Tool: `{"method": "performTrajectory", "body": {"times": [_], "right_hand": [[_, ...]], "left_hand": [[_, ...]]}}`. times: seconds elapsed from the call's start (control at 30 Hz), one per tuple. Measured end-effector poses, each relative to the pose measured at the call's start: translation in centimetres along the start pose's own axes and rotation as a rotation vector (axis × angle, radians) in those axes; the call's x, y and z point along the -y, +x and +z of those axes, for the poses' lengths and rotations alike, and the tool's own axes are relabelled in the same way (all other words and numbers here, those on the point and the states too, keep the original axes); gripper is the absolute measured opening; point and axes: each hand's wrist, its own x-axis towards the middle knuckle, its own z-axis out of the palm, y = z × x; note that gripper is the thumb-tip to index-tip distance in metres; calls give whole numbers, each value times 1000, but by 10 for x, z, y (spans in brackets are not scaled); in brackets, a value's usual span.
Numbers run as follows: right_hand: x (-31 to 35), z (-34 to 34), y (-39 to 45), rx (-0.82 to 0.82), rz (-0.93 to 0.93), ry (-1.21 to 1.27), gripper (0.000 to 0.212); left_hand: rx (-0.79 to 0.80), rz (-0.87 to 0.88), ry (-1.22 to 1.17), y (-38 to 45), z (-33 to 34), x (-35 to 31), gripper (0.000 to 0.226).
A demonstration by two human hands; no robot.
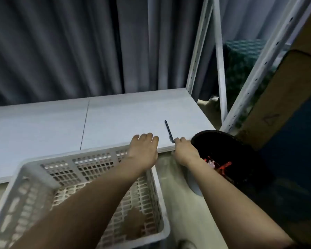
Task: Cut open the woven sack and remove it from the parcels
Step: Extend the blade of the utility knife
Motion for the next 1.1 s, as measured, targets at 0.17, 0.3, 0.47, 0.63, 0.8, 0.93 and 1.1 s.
{"method": "performTrajectory", "body": {"times": [0.17,0.3,0.47,0.63,0.8,0.93,1.1], "right_hand": [[-3,44,43,23,5,19,56],[-11,71,75,29,27,50,56],[-24,87,104,-24,63,70,53],[-30,94,122,18,30,55,53],[-26,93,124,-9,100,297,49],[-16,77,106,-180,181,591,42],[2,41,61,-133,191,806,42]], "left_hand": [[-39,-20,-52,34,44,7,45],[-65,-11,-47,51,67,12,46],[-52,-16,-66,55,84,21,48],[-63,-8,-101,51,87,21,51],[-52,16,-100,44,86,21,52],[2,-30,-96,38,72,26,53],[71,-30,-199,10,28,19,51]]}}
